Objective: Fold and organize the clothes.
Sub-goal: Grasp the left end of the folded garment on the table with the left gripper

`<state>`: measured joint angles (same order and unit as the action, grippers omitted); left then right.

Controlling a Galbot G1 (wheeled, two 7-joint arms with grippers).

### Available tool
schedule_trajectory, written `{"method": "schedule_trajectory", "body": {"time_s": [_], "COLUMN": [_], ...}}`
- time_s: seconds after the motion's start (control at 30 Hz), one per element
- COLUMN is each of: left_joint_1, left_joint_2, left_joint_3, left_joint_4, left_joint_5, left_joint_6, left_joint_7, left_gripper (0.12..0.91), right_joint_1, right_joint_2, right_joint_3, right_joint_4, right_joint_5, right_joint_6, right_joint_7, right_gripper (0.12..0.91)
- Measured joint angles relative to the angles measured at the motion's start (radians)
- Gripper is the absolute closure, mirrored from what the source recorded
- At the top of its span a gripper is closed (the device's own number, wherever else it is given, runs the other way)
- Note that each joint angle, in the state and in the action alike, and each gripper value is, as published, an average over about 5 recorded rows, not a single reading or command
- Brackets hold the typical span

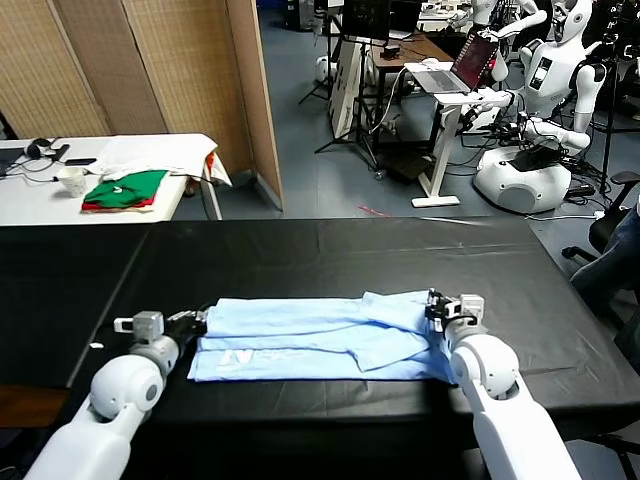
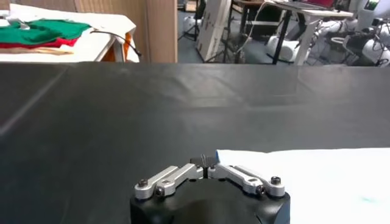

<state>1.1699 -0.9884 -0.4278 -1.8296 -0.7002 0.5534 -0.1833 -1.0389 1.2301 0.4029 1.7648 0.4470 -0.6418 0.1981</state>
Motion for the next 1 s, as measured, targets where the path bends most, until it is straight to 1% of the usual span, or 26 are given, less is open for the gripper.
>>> {"method": "schedule_trajectory", "body": {"time_s": [0.03,0.1,0.13,0.17,0.2,0.23,0.27,0.3,0.33,0.37,0.4,0.43,0.47,0.53,0.57,0.63,0.8,1.0], "left_joint_1": [0.0,0.001,0.001,0.002,0.003,0.005,0.007,0.011,0.015,0.02,0.026,0.032,0.04,0.057,0.068,0.094,0.164,0.224], "left_joint_2": [-0.001,-0.002,-0.003,-0.003,-0.002,0.0,0.003,0.006,0.009,0.01,0.01,0.009,0.005,-0.003,-0.009,-0.024,-0.068,-0.115], "left_joint_3": [-0.002,-0.007,-0.01,-0.015,-0.019,-0.024,-0.029,-0.035,-0.041,-0.047,-0.055,-0.063,-0.071,-0.089,-0.099,-0.117,-0.149,-0.161], "left_joint_4": [-0.002,-0.007,-0.009,-0.011,-0.013,-0.015,-0.017,-0.02,-0.023,-0.027,-0.032,-0.038,-0.044,-0.06,-0.07,-0.093,-0.152,-0.179], "left_joint_5": [-0.001,-0.005,-0.008,-0.01,-0.012,-0.014,-0.016,-0.018,-0.02,-0.023,-0.027,-0.032,-0.039,-0.059,-0.071,-0.086,-0.069,-0.036], "left_joint_6": [0.001,0.003,0.004,0.003,0.003,0.002,0.001,0.0,-0.001,-0.002,-0.002,-0.003,-0.002,0.001,0.003,0.007,-0.001,-0.012], "left_joint_7": [0.0,0.001,0.002,0.003,0.004,0.006,0.007,0.008,0.009,0.01,0.011,0.012,0.013,0.014,0.013,0.012,0.024,0.04], "left_gripper": [0.885,0.873,0.842,0.811,0.762,0.693,0.637,0.58,0.504,0.447,0.39,0.317,0.263,0.176,0.15,0.13,0.124,0.123], "right_joint_1": [-0.003,-0.01,-0.014,-0.02,-0.026,-0.033,-0.042,-0.053,-0.063,-0.075,-0.087,-0.1,-0.114,-0.141,-0.155,-0.18,-0.221,-0.236], "right_joint_2": [-0.004,-0.013,-0.018,-0.024,-0.031,-0.037,-0.044,-0.051,-0.056,-0.06,-0.062,-0.065,-0.066,-0.07,-0.072,-0.077,-0.087,-0.092], "right_joint_3": [0.003,0.01,0.015,0.02,0.026,0.032,0.039,0.046,0.053,0.059,0.066,0.073,0.079,0.093,0.099,0.109,0.119,0.117], "right_joint_4": [0.005,0.019,0.027,0.037,0.049,0.063,0.078,0.095,0.112,0.128,0.145,0.162,0.177,0.209,0.223,0.247,0.282,0.307], "right_joint_5": [-0.001,-0.002,-0.002,-0.003,-0.003,-0.003,-0.003,-0.003,-0.002,-0.002,-0.001,0.001,0.002,0.006,0.008,0.011,0.016,0.02], "right_joint_6": [0.0,0.001,0.001,0.002,0.002,0.003,0.003,0.003,0.003,0.003,0.003,0.004,0.005,0.008,0.009,0.014,0.02,0.019], "right_joint_7": [-0.01,-0.025,-0.028,-0.03,-0.031,-0.032,-0.033,-0.034,-0.034,-0.035,-0.036,-0.038,-0.04,-0.044,-0.045,-0.048,-0.049,-0.049], "right_gripper": [0.855,0.778,0.725,0.653,0.596,0.539,0.464,0.407,0.351,0.281,0.23,0.194,0.156,0.13,0.123,0.12,0.118,0.118]}}
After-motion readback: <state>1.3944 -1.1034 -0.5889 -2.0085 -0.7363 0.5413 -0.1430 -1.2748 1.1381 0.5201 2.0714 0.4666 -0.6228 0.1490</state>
